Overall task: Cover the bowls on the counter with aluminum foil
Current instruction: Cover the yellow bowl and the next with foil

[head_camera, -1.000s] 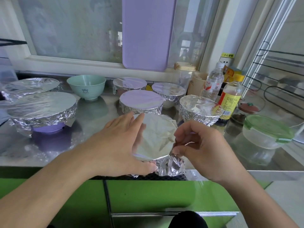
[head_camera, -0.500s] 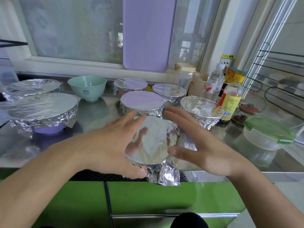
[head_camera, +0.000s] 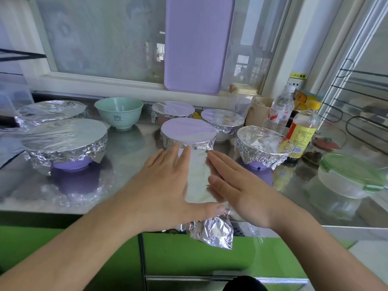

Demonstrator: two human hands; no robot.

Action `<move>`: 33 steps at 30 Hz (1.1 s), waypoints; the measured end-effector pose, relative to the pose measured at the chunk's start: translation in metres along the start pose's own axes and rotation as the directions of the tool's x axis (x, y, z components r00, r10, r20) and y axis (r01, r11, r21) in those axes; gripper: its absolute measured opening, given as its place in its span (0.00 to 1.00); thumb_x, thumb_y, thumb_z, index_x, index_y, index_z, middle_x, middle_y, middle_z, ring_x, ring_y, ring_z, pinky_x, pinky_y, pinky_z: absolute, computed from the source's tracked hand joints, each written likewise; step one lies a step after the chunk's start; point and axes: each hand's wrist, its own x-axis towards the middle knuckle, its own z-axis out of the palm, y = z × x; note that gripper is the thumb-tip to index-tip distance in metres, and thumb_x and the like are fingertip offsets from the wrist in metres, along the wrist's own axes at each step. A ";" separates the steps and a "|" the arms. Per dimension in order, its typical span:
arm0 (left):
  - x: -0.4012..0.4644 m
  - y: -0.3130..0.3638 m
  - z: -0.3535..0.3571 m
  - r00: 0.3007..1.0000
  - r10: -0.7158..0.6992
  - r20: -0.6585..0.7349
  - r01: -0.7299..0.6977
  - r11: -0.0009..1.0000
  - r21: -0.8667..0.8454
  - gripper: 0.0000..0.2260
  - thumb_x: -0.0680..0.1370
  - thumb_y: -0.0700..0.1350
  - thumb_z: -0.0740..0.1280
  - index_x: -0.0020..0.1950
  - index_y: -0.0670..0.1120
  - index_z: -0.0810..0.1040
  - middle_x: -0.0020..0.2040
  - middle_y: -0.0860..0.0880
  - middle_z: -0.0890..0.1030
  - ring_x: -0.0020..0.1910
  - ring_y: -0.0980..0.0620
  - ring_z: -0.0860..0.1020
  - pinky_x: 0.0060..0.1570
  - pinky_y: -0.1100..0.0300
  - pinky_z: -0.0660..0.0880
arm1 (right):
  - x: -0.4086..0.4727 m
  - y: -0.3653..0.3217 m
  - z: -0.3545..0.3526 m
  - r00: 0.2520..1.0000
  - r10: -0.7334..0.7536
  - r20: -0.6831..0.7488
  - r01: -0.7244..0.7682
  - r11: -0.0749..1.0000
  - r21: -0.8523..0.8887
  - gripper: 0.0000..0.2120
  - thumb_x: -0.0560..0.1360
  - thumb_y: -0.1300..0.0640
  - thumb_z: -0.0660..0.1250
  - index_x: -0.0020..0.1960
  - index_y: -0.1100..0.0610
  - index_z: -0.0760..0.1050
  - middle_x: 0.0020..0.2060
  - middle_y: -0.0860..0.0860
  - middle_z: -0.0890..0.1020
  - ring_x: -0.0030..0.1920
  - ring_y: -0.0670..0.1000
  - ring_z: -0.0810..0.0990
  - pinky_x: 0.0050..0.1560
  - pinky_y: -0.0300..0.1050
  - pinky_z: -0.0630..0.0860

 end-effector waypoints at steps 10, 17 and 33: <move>-0.002 -0.028 -0.020 0.981 -0.098 0.165 0.113 0.990 -0.083 0.62 0.64 0.83 0.63 0.84 0.55 0.35 0.85 0.56 0.40 0.83 0.55 0.41 0.82 0.51 0.50 | -0.009 -0.026 -0.007 0.997 0.056 0.061 -0.054 0.998 -0.031 0.29 0.81 0.33 0.57 0.75 0.49 0.63 0.69 0.41 0.66 0.63 0.42 0.72 0.68 0.51 0.68; -0.001 -0.031 -0.015 0.985 -0.101 0.138 0.109 0.993 -0.052 0.70 0.55 0.89 0.59 0.84 0.52 0.36 0.85 0.55 0.46 0.83 0.54 0.46 0.80 0.51 0.55 | -0.021 -0.035 -0.002 0.998 0.021 0.065 -0.023 0.999 0.025 0.29 0.81 0.33 0.60 0.78 0.35 0.55 0.69 0.29 0.64 0.65 0.33 0.70 0.68 0.45 0.70; -0.003 -0.029 -0.021 0.971 -0.123 0.206 0.142 0.987 -0.078 0.68 0.58 0.88 0.56 0.82 0.52 0.29 0.83 0.51 0.31 0.82 0.52 0.32 0.82 0.50 0.41 | -0.007 -0.026 0.019 0.999 0.032 -0.011 -0.029 0.974 0.223 0.27 0.82 0.39 0.65 0.78 0.34 0.59 0.71 0.34 0.71 0.60 0.39 0.77 0.65 0.41 0.73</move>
